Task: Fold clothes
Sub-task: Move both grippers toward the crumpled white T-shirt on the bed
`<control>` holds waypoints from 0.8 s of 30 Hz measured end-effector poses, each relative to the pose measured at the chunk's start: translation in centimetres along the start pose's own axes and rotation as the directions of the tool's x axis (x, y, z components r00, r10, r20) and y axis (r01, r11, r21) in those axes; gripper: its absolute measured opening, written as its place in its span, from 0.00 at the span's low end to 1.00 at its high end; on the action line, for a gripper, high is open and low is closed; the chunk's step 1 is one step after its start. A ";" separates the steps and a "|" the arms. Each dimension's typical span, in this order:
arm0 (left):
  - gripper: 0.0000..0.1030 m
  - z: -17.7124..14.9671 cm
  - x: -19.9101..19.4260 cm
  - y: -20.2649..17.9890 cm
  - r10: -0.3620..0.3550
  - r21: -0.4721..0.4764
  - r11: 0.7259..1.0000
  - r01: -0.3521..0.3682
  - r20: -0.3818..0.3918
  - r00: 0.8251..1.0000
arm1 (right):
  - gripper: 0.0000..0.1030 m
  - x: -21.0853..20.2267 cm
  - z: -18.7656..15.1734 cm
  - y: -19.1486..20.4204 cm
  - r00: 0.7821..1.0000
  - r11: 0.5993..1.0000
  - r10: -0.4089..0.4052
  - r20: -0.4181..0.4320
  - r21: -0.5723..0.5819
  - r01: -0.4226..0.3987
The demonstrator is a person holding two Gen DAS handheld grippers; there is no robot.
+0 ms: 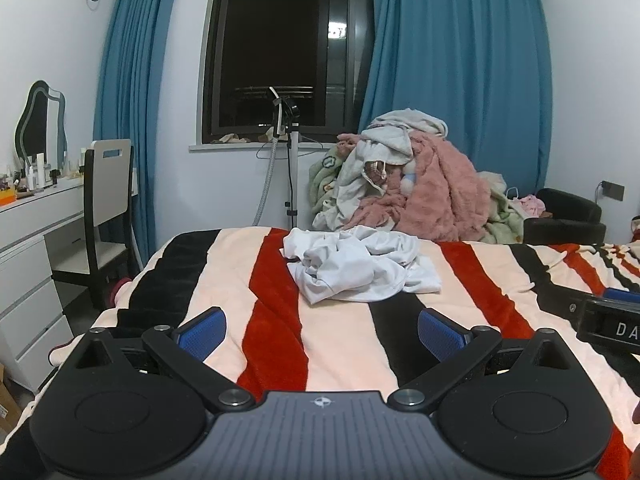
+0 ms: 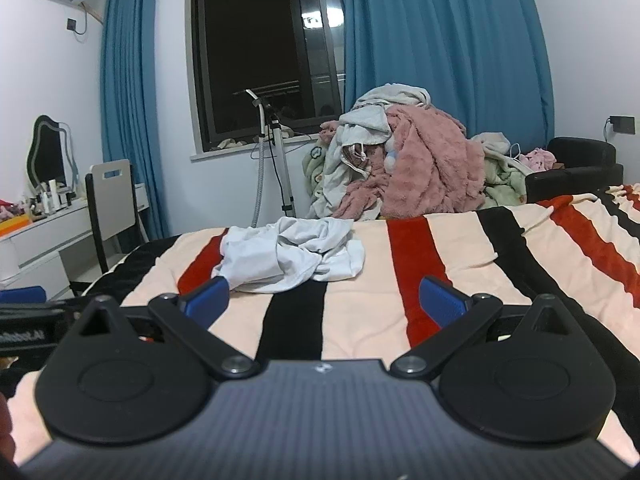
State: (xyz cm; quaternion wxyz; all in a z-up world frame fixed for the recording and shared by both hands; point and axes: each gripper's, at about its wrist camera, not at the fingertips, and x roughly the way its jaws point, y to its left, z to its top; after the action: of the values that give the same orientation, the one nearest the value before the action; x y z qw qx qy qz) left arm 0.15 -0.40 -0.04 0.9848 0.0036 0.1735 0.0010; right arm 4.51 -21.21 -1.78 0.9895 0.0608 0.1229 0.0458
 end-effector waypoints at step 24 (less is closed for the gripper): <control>1.00 -0.1 -0.5 0.1 -0.018 -0.001 1.000 0.018 0.022 1.000 | 1.00 0.4 -0.4 0.3 0.999 1.000 -0.024 -0.027 -0.019 0.024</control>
State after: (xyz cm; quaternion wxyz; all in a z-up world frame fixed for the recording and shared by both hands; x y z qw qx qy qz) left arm -0.33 -0.31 -0.02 0.9866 0.0012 0.1627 -0.0078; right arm 4.76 -20.80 -2.23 0.9887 0.0492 0.1368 0.0359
